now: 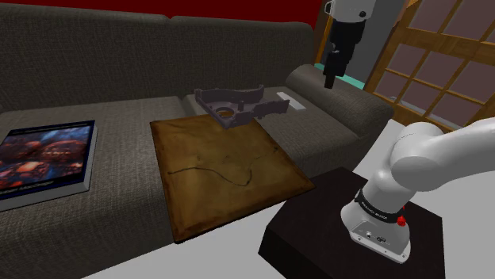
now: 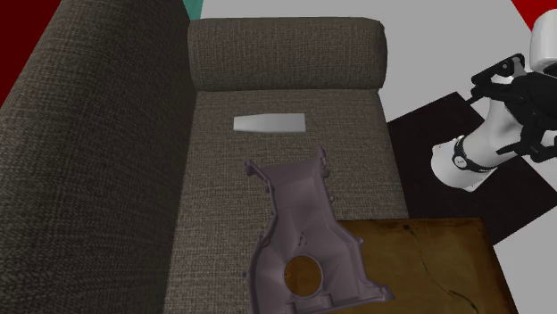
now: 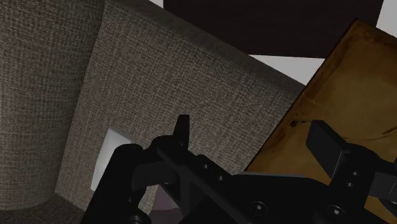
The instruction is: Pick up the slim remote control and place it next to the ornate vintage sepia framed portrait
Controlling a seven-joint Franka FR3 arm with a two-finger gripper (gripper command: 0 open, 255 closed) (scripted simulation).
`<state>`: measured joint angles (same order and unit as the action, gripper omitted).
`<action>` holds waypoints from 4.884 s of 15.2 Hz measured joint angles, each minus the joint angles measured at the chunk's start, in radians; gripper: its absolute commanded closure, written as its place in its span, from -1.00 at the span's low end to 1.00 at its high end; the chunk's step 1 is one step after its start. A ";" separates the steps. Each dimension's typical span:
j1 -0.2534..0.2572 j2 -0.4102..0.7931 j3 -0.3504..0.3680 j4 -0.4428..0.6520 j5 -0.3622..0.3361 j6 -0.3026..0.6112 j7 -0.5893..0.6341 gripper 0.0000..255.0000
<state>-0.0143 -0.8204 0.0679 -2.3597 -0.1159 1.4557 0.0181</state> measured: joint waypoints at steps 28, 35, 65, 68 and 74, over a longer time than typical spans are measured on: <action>-0.178 0.770 -0.329 0.244 0.037 0.603 -0.118 -1.00; -0.238 1.026 -0.369 0.432 0.160 0.670 -0.188 -1.00; -0.284 1.189 -0.366 0.512 0.238 0.747 -0.228 1.00; -0.282 1.165 -0.370 0.517 0.229 0.718 -0.225 1.00; -0.277 1.131 -0.375 0.554 0.215 0.649 -0.214 1.00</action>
<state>-0.2913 0.3104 -0.3074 -1.8053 0.0987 2.1045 -0.1964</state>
